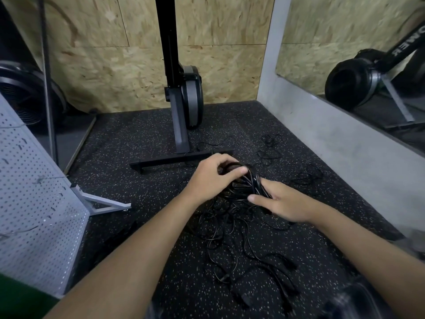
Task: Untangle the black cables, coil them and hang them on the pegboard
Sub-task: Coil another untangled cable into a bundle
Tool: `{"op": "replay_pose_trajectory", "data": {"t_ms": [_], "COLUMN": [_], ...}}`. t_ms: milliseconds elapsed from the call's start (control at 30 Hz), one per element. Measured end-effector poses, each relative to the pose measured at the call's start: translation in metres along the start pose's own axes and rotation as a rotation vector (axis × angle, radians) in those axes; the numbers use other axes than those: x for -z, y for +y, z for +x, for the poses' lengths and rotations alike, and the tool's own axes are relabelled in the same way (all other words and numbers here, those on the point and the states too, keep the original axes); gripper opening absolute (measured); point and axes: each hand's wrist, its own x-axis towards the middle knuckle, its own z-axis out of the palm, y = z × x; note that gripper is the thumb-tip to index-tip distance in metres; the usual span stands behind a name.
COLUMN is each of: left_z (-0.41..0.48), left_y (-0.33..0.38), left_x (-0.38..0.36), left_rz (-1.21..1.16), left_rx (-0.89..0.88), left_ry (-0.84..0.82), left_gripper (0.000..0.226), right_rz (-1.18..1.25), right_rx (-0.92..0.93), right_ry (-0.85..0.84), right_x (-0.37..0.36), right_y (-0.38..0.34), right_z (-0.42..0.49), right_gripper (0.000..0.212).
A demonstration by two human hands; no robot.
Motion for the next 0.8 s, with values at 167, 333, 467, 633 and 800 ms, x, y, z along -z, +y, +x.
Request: {"op": "replay_pose_trajectory", "data": {"t_ms": [167,333,467,633,800], "left_z": [-0.001,0.000,-0.001,-0.006,-0.003], "left_y": [-0.010,-0.008,-0.018,-0.026,0.014], "left_x": [0.002,-0.008,-0.011,-0.024,-0.029], "left_rz": [-0.461,-0.471,-0.333,-0.179,-0.563], "left_rx": [0.417,0.444,0.361,0.240,0.206], "left_ry": [-0.101,-0.154,-0.282,-0.245,-0.008], "left_gripper": [0.049,0.040,0.029,0.020,0.021], "right_rz": [0.102,0.054,0.018,0.059,0.117], "right_rx": [0.047,0.104,0.125,0.085,0.007], "right_ry": [0.121,0.189,0.294,0.573,0.649], "right_x": [0.011,0.010,0.012,0.016,-0.001], "right_y": [-0.004,0.000,-0.005,0.006,0.013], "right_z": [-0.005,-0.006,-0.003,0.005,0.015], "right_gripper": [0.027,0.036,0.034,0.011,0.023]}}
